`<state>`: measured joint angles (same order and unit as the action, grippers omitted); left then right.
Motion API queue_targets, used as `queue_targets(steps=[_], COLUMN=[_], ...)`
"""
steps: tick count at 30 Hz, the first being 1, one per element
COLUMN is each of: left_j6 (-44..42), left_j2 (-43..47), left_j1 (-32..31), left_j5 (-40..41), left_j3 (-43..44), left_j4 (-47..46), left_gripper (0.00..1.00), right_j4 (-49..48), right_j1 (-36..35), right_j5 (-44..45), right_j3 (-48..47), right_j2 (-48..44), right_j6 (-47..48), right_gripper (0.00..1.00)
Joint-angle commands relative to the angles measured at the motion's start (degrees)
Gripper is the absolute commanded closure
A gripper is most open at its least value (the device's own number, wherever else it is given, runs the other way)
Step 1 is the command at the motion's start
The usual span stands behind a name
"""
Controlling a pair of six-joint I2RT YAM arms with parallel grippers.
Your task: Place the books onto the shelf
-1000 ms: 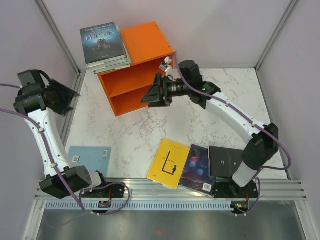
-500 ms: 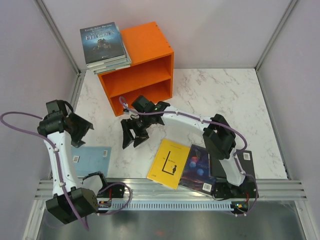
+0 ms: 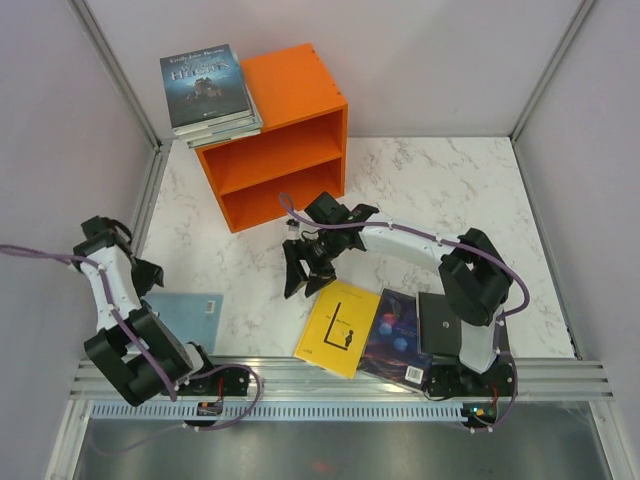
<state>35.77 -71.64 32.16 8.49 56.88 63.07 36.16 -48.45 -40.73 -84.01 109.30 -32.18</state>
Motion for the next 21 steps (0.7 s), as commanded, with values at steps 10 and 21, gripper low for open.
queue_targets(steps=[10, 21], left_j6=[-4.31, -4.66], left_j2=[-4.91, -13.43], left_j1=[19.60, 21.36], left_j5=[-4.01, -1.37], left_j3=[-2.04, -7.31], left_j4=[-13.58, -25.97], left_gripper=[0.41, 0.45], right_j4=[-2.41, -2.68], right_j1=[-0.16, -0.07], right_j5=[-3.48, -2.78], right_j3=[4.90, 11.14], right_j2=[-4.35, -7.08], right_j6=[-0.51, -0.34], right_gripper=[0.28, 0.28])
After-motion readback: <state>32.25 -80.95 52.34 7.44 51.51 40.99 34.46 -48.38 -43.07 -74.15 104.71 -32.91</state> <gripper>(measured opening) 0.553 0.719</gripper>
